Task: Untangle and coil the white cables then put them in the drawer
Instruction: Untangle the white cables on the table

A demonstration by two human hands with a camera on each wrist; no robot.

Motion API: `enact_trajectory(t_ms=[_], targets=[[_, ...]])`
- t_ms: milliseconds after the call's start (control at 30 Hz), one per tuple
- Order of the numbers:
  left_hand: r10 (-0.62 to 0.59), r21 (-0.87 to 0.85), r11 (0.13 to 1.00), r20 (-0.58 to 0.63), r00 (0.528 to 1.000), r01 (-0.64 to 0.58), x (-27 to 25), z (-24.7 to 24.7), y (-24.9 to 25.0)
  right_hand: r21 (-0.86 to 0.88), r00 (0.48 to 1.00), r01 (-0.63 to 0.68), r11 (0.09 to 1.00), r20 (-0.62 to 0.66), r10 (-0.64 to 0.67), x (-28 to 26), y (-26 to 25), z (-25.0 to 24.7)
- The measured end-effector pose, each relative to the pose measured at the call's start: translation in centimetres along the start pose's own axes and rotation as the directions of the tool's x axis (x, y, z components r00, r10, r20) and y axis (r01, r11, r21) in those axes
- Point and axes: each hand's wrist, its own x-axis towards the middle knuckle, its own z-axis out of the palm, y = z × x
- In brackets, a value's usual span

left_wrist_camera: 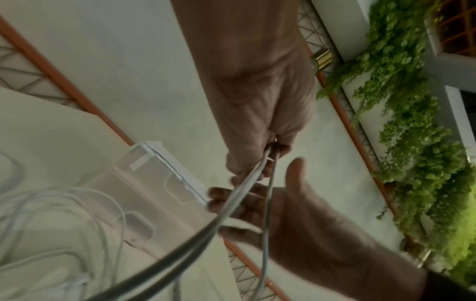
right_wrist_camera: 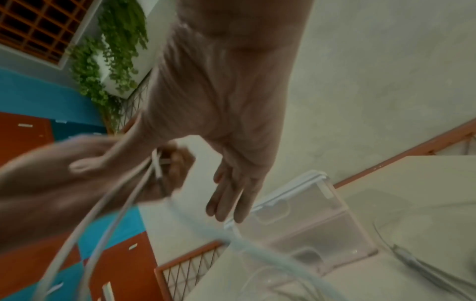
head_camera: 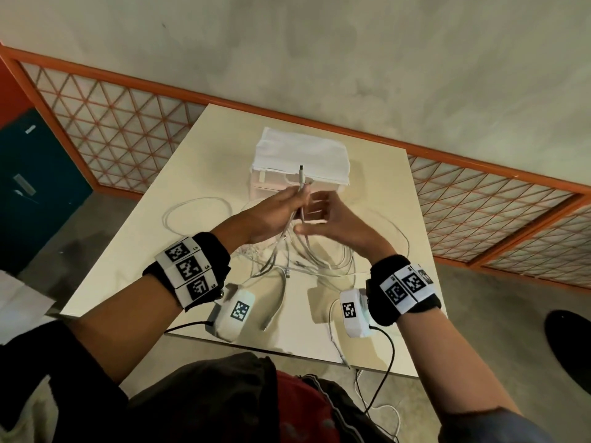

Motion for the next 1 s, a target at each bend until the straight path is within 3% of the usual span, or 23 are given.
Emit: enact_trajectory(t_ms=[67,133,233,367,467,533,633,700,800,867,1000], targets=[[0.067,-0.149,0.987,0.015,0.998,-0.064,0.0,0.4,1.1,-0.103,0.983,0.003,0.995,0.185,0.016,-0.1,0.1,1.3],[0.13,-0.216,0.969,0.018,0.991,-0.123,0.0,1.0,2.2,-0.104,0.962,0.032,0.994,0.274,-0.002,-0.2,-0.1,2.8],[0.228,-0.229,0.95,0.036,0.973,-0.214,-0.2,1.3,3.7,-0.106,0.961,0.056,0.993,0.275,-0.025,0.0,-0.2,3.8],[0.282,-0.253,0.924,-0.055,0.958,-0.286,-0.6,-0.7,5.4,-0.298,0.986,0.02,0.954,0.162,0.03,0.1,2.6,2.5],[0.303,0.098,0.952,-0.174,0.937,-0.289,-1.1,-2.6,5.0,-0.333,0.997,-0.042,0.942,0.042,0.059,-0.6,4.8,0.7],[0.292,0.393,0.891,-0.109,0.95,-0.228,-1.6,-3.0,4.1,-0.29,0.999,-0.033,0.957,-0.006,0.033,-0.7,5.3,-0.5],[0.037,0.66,0.749,0.042,0.998,-0.055,-1.9,-2.5,1.9,-0.305,0.999,0.027,0.952,-0.027,-0.037,0.1,3.7,-1.5],[-0.036,0.712,0.702,0.054,0.998,-0.013,-1.4,-2.6,-0.1,-0.324,0.994,0.097,0.941,-0.02,-0.109,0.7,1.9,-1.8],[0.012,0.684,0.73,0.011,1.0,-0.016,-1.1,-2.9,-0.2,-0.295,0.989,0.134,0.946,-0.019,-0.146,0.5,0.0,-2.7],[0.148,0.65,0.756,-0.05,0.988,-0.08,-0.8,-3.5,0.4,-0.233,0.993,0.115,0.966,-0.011,-0.121,0.0,-0.2,-3.2],[0.358,0.61,0.773,-0.19,0.914,-0.176,0.0,-4.4,0.6,-0.229,1.0,0.029,0.973,0.015,-0.027,-0.8,0.7,-2.4]])
